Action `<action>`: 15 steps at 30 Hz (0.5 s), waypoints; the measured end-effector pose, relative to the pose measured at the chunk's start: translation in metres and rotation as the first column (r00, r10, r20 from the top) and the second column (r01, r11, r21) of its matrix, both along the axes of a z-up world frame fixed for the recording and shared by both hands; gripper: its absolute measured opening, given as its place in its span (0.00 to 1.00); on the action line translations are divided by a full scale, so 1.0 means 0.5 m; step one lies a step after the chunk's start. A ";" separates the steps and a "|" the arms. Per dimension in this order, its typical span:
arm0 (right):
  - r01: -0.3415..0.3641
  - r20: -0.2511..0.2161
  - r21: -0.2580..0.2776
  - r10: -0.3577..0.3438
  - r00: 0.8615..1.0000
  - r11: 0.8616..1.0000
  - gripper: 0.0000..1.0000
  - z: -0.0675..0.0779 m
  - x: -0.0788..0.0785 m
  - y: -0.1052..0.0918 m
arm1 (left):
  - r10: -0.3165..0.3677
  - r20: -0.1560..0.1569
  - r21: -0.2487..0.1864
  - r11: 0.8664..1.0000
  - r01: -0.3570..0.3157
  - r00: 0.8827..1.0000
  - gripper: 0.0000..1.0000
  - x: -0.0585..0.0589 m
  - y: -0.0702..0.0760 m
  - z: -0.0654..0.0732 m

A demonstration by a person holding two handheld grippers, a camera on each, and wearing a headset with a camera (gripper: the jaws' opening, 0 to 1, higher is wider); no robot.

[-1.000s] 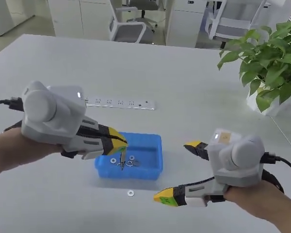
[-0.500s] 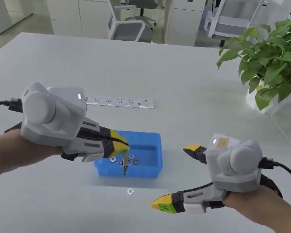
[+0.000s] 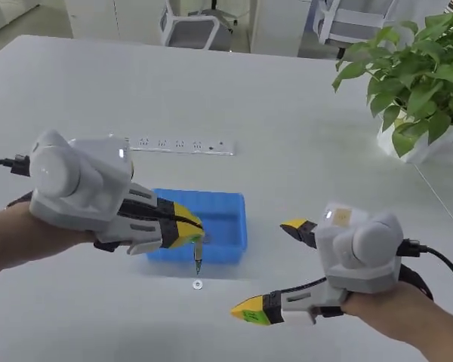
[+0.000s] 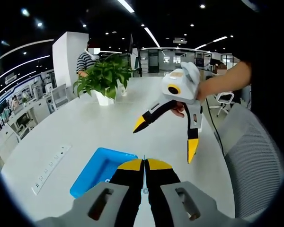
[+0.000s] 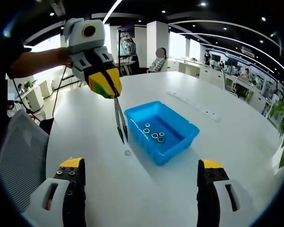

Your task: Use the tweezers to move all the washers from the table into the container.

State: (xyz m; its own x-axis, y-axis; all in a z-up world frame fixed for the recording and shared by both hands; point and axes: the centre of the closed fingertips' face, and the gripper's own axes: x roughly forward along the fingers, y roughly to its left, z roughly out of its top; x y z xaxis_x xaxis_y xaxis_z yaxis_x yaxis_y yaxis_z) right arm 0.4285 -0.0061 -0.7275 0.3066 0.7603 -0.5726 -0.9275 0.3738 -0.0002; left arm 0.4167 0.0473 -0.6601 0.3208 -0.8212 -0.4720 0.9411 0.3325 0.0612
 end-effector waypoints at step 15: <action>-0.006 -0.009 -0.018 0.006 1.000 1.000 0.97 -0.026 -0.002 -0.005 | -0.029 -0.024 -0.018 0.999 0.028 0.999 0.05 -0.004 -0.006 -0.038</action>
State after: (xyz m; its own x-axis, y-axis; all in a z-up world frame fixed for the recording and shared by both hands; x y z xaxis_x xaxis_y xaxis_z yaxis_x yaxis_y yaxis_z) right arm 0.4274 -0.0084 -0.7404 0.2969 0.7518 -0.5887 -0.9297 0.3683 0.0014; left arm 0.4147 0.0443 -0.6790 0.2859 -0.8379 -0.4649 0.9513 0.3064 0.0329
